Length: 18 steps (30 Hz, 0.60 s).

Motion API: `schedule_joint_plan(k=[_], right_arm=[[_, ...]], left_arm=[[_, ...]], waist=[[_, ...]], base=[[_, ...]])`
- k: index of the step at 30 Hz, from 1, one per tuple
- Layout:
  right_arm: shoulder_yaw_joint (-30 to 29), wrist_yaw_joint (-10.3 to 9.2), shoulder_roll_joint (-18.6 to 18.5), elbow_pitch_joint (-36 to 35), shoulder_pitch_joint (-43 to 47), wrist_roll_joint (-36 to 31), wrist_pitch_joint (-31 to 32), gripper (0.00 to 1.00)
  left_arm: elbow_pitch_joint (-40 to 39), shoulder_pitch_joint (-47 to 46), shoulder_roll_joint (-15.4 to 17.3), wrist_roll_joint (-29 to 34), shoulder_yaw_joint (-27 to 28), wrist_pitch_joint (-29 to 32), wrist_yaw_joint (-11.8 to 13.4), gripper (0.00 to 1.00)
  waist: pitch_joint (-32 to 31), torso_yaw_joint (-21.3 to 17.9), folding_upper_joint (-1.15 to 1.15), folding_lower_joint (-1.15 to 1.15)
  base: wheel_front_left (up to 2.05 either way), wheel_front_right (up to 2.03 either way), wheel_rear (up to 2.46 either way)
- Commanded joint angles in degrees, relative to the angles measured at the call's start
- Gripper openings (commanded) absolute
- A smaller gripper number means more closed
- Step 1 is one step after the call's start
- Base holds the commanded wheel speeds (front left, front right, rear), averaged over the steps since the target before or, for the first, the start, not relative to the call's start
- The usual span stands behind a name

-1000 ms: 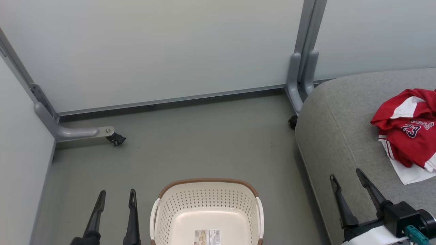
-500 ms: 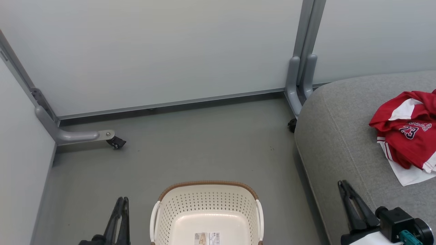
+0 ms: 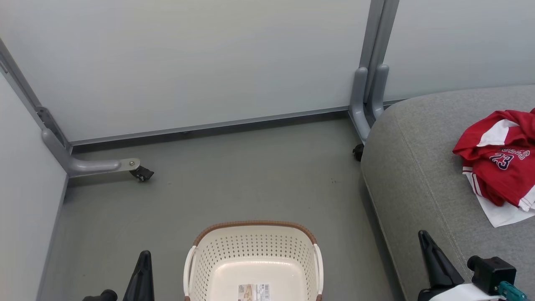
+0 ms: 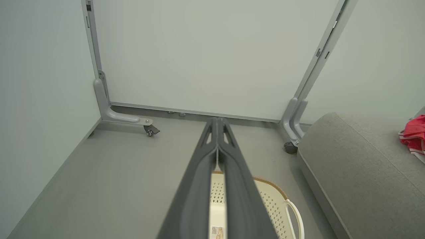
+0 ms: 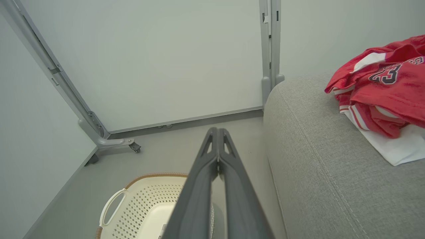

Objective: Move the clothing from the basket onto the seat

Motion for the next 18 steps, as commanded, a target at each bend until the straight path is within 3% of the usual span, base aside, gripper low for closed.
schedule_joint_plan(k=[1,18], right_arm=[[-0.42,-0.01,-0.38,-0.54,-1.79,2.77,0.58,0.0],[-1.65,-0.02,-0.34,1.12,-4.68,19.69,4.32,0.0]], left_arm=[[-0.5,-2.15,0.57,-2.8,0.29,0.37,-0.51,0.0],[1.84,-6.11,1.37,-20.35,1.38,3.74,-1.35,0.0]], waist=[[0.06,-0.02,0.0,0.0],[0.68,-0.22,0.0,0.0]], base=[[0.0,0.0,0.0],[0.0,0.0,0.0]])
